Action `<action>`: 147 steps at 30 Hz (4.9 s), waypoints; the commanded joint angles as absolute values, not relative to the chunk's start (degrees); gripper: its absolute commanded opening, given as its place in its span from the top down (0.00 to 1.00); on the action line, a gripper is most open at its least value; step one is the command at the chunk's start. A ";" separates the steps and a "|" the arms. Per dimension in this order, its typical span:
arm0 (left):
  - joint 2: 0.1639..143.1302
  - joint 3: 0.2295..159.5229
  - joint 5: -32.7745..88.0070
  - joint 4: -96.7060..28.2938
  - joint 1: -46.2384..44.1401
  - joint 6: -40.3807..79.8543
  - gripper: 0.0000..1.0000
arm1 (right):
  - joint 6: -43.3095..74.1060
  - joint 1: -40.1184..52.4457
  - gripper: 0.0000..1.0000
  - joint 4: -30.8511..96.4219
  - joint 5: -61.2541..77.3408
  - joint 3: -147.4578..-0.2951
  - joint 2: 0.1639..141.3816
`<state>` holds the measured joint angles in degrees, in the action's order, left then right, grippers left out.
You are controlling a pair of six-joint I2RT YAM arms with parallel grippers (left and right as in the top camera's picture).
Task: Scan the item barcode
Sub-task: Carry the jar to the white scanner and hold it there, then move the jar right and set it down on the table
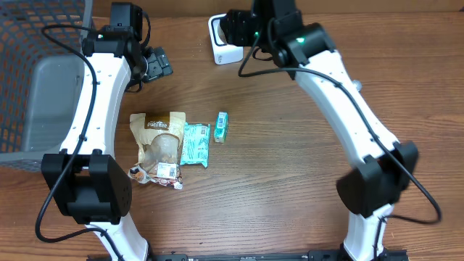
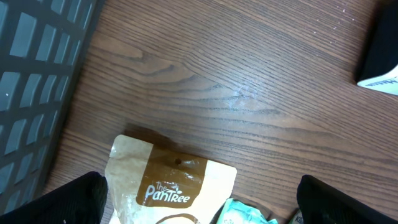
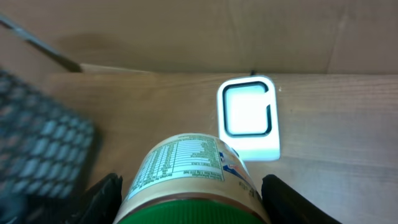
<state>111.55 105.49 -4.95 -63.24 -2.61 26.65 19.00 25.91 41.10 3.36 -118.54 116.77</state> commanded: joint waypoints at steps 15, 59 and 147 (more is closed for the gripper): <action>110.78 106.56 -4.67 -63.20 -2.63 27.22 0.00 | 15.97 25.76 0.80 4.93 -5.56 -119.09 135.59; 110.78 106.56 -4.67 -63.20 -2.63 27.24 0.00 | 5.52 25.12 0.88 -19.99 -11.99 -119.11 138.96; 110.78 106.56 -4.67 -63.20 -2.61 27.22 0.00 | 32.10 25.17 0.96 62.08 -3.79 -99.68 121.58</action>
<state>111.55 105.49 -4.95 -63.22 -2.61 26.65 31.16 25.47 61.41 -1.85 -100.66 121.99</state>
